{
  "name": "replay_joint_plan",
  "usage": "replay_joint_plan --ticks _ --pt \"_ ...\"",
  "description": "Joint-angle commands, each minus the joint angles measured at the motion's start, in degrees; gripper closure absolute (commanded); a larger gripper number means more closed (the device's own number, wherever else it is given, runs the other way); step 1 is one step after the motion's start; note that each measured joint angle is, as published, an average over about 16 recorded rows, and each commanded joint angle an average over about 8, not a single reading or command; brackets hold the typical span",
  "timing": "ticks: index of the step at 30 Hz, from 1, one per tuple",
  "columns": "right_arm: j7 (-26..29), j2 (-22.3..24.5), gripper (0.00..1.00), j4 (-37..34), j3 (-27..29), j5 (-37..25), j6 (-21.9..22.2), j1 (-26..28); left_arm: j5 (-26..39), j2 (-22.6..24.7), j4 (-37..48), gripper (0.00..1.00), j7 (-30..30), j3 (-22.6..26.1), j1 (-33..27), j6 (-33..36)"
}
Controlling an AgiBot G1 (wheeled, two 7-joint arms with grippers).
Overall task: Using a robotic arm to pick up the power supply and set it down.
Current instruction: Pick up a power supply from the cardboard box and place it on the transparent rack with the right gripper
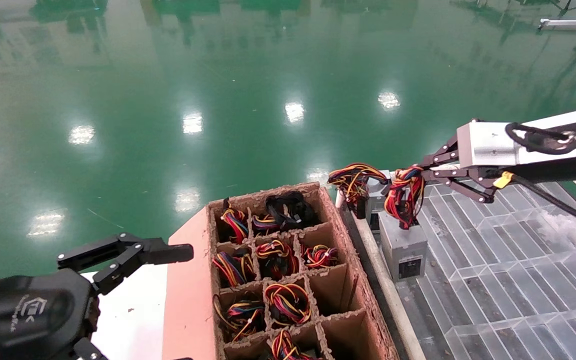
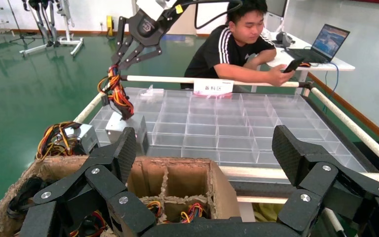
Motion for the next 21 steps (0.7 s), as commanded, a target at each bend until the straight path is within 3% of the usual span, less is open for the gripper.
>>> replay_joint_plan --ticks 1,21 --pt "-0.55 -0.45 1.00 -0.93 -0.14 -0.09 0.24 -0.12 0.00 0.00 0.00 0.00 0.00 0.00 0.00 0.00" --pt "-7.92 -3.76 1.00 -12.50 0.39 0.70 5.00 -1.49 0.00 0.00 0.00 0.00 0.00 0.00 0.00 0.00"
